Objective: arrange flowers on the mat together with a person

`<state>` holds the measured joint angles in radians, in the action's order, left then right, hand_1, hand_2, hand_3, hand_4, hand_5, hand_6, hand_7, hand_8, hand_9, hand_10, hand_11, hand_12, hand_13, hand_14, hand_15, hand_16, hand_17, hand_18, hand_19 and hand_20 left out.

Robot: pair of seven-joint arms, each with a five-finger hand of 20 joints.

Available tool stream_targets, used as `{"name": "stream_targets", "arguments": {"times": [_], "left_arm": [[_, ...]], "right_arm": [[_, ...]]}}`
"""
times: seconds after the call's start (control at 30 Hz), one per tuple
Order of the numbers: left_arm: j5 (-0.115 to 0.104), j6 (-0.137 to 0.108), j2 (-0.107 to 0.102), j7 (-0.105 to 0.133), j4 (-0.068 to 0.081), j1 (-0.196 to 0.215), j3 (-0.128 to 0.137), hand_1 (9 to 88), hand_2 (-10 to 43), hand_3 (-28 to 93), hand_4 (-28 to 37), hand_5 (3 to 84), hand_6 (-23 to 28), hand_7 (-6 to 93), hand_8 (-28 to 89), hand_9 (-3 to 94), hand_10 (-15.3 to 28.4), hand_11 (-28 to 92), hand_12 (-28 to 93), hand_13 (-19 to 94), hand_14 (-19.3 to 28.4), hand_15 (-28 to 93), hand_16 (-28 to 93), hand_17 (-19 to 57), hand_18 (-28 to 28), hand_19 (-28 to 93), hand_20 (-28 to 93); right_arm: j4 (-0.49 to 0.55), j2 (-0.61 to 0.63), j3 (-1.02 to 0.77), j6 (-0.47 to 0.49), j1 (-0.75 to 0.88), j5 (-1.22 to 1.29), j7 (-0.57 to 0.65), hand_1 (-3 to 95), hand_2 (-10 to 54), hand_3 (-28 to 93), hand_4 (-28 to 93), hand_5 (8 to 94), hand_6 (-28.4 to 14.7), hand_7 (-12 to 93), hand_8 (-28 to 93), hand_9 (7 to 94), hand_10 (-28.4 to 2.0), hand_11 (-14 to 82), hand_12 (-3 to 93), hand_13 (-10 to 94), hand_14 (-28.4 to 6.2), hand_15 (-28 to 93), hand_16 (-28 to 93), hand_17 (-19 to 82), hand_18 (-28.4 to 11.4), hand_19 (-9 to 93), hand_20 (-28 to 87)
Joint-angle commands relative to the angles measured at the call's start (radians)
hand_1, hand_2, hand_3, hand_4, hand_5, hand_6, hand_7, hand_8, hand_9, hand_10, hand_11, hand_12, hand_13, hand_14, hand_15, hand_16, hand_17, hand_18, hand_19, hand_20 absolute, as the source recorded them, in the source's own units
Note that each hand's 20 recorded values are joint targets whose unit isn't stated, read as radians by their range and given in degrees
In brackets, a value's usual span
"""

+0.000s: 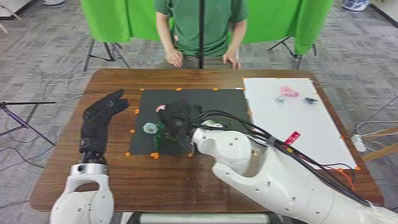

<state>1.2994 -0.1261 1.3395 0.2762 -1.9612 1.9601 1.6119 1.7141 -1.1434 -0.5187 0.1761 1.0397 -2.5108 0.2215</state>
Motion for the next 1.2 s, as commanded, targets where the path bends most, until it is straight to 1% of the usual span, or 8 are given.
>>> {"name": "stream_targets", "arguments": {"times": [0.03, 0.17, 0.27, 0.4, 0.7, 0.97, 1.03, 1.2], "left_arm": [[0.001, 0.011, 0.007, -0.005, 0.008, 0.0, -0.004, 25.9, 3.6, 67, -20.0, 49.1, 3.8, 12.1, -5, 47.3, 13.5, 20, 16, 38, 18.0, 24, 3, 6.6, 14.0, 16, 22], [0.001, 0.013, 0.005, -0.003, 0.01, -0.005, -0.007, 25.9, 3.5, 67, -20.0, 49.0, 3.7, 12.1, -5, 47.3, 13.5, 20, 16, 38, 18.0, 24, 3, 6.5, 14.1, 16, 22], [0.003, 0.015, 0.007, -0.003, 0.009, -0.004, -0.004, 25.9, 3.4, 67, -20.0, 49.0, 3.7, 12.1, -5, 47.3, 13.5, 20, 16, 38, 18.0, 24, 3, 6.3, 14.1, 16, 22], [0.004, 0.016, 0.008, -0.004, 0.007, -0.002, -0.002, 25.9, 3.3, 67, -19.8, 49.0, 3.6, 12.1, -5, 47.3, 13.5, 20, 16, 38, 18.0, 24, 3, 6.2, 14.1, 16, 22], [0.003, 0.014, 0.007, -0.001, 0.006, -0.002, -0.002, 26.0, 3.1, 67, -19.5, 49.1, 3.4, 12.2, -5, 47.3, 13.4, 20, 16, 38, 17.9, 24, 3, 6.1, 14.1, 16, 22], [0.003, 0.013, 0.007, 0.0, 0.005, -0.001, 0.001, 26.1, 3.0, 67, -19.5, 49.3, 3.2, 12.4, -5, 47.3, 13.4, 20, 16, 38, 17.9, 24, 3, 5.9, 14.2, 16, 22], [0.002, 0.011, 0.004, 0.0, 0.004, -0.002, -0.002, 26.1, 3.0, 67, -19.4, 49.2, 3.2, 12.3, -5, 47.4, 13.4, 20, 16, 38, 18.0, 24, 3, 5.9, 14.2, 15, 22], [0.003, 0.011, 0.008, 0.001, 0.003, 0.001, -0.001, 26.2, 2.9, 67, -19.4, 49.2, 3.3, 12.2, -5, 47.3, 13.4, 20, 16, 38, 18.0, 24, 3, 5.8, 14.2, 15, 22]], "right_arm": [[-0.01, -0.008, -0.001, 0.017, -0.011, -0.025, -0.002, 57.4, -9.5, 60, -20, 71.8, 4.9, 18, 5, 85.7, -7.7, 4.0, 34.3, 91, -0.4, 45, 38, 45, -17.3, 82, 49], [-0.013, -0.006, -0.004, 0.035, -0.012, -0.021, 0.004, 54.1, -9.5, 64, -21, 68.7, 5.1, 17, -1, 82.8, -8.2, 5.6, 31.2, 90, -0.4, 45, 38, 45, -17.4, 82, 49], [-0.01, -0.005, -0.008, 0.046, -0.009, -0.021, 0.0, 50.1, -9.5, 69, -22, 65.7, 5.5, 17, -10, 78.8, -9.0, 9.3, 26.0, 90, -0.6, 45, 38, 44, -17.5, 82, 49], [-0.003, -0.001, -0.009, 0.061, -0.01, -0.015, 0.005, 46.7, -9.5, 72, -22, 62.8, 5.6, 17, -11, 75.0, -9.9, 12.1, 18.7, 89, -0.7, 45, 37, 44, -17.7, 82, 50], [0.016, 0.012, -0.032, 0.103, -0.01, 0.01, 0.004, 44.7, -9.5, 72, -22, 60.5, 6.5, 15, -11, 69.1, -12.2, 9.1, 15.8, 89, -1.4, 44, 37, 44, -18.2, 81, 50], [0.043, 0.032, -0.037, 0.109, -0.009, 0.03, -0.001, 42.2, -9.5, 72, -22, 56.9, 7.1, 15, -12, 67.7, -13.1, 8.9, 13.2, 89, -2.2, 42, 37, 43, -18.8, 80, 50], [0.048, 0.034, -0.038, 0.103, -0.006, 0.024, -0.005, 41.4, -9.5, 72, -22, 56.3, 6.7, 15, -12, 67.6, -11.7, 9.1, 13.0, 89, -2.7, 41, 37, 43, -19.1, 80, 50], [0.052, 0.033, -0.042, 0.1, -0.002, 0.025, -0.009, 41.0, -9.5, 72, -22, 54.6, 4.5, 14, -12, 67.6, -9.0, 9.6, 13.3, 89, -3.1, 39, 36, 43, -19.4, 79, 50]]}}
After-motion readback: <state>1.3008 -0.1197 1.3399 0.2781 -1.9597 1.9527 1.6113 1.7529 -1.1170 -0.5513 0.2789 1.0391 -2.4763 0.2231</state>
